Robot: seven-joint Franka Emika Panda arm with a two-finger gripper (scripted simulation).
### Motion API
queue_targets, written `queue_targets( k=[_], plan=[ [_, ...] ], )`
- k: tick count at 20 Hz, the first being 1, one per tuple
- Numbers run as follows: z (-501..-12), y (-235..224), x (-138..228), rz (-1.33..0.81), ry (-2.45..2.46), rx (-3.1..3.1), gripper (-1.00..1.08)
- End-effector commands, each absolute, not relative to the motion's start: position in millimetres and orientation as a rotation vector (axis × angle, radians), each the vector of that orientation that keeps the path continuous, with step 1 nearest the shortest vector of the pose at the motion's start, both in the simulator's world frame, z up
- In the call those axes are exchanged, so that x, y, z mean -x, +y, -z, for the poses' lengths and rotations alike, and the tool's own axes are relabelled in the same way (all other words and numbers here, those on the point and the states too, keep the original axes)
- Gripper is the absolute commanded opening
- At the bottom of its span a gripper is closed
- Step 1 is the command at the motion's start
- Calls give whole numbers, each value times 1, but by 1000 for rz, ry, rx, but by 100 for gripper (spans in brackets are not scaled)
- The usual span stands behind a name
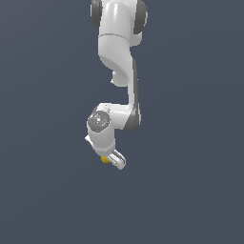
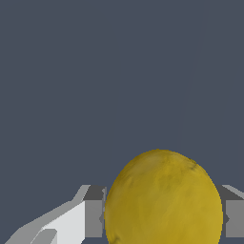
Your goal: Pick up the object and move it to a goal position.
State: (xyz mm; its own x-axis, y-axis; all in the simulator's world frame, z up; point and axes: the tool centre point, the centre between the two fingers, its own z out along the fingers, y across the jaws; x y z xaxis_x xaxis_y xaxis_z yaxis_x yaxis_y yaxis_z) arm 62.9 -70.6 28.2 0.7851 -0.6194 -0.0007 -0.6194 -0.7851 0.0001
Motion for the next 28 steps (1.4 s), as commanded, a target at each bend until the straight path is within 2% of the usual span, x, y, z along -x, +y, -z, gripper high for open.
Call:
queue_targets(
  k=[1,8,15,21,28],
  plan=[
    [-28,-71,-63,0,1031,2968,-100],
    [-35,-70,-62,-1,1029,2968,-100],
    [-67,-71,-57,-1,1030,2967,-100],
    [-120,-71,-49,-1,1030,2967,-100],
    [-202,-72,-38,-1,1030,2967,-100]
  ],
)
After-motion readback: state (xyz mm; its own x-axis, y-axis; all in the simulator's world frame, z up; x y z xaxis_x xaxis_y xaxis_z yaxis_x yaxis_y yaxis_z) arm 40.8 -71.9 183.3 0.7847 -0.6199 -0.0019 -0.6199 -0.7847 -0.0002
